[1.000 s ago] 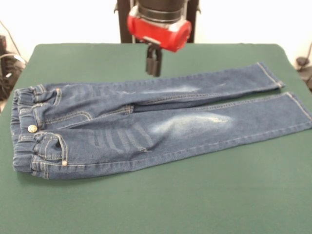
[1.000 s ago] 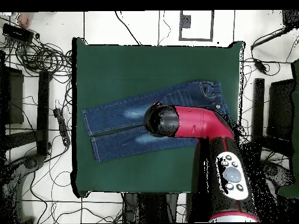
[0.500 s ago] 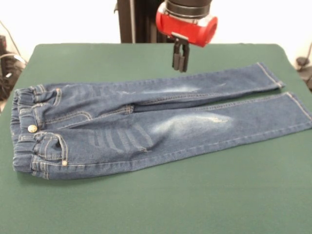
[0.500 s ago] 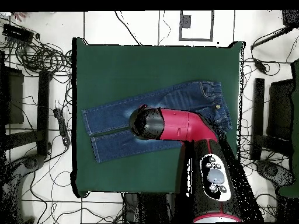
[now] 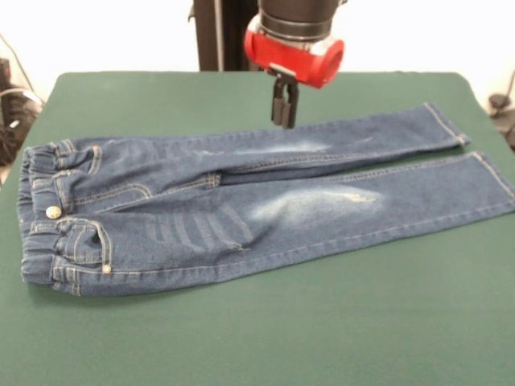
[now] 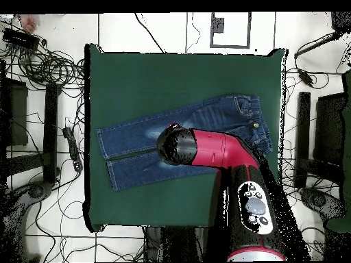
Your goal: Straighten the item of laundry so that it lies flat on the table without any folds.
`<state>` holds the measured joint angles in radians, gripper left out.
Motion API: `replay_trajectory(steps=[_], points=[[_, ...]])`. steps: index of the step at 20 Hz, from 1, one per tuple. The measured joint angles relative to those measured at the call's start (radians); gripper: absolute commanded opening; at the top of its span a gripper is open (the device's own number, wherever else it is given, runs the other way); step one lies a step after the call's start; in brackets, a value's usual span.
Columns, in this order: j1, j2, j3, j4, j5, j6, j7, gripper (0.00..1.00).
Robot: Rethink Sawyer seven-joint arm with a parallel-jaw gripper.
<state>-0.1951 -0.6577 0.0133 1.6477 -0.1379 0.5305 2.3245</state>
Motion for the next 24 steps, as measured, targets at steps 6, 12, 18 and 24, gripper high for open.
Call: replay_trajectory(steps=[6, 12, 18, 24], points=[[0.016, 0.055, -0.029, 0.002, 0.031, -0.097, 0.001, 0.00], [0.045, 0.114, -0.042, 0.011, 0.074, -0.187, 0.001, 0.00], [0.062, 0.149, -0.046, 0.038, 0.112, -0.218, 0.001, 0.00], [0.078, 0.138, -0.057, 0.095, 0.142, -0.219, 0.001, 0.00]])
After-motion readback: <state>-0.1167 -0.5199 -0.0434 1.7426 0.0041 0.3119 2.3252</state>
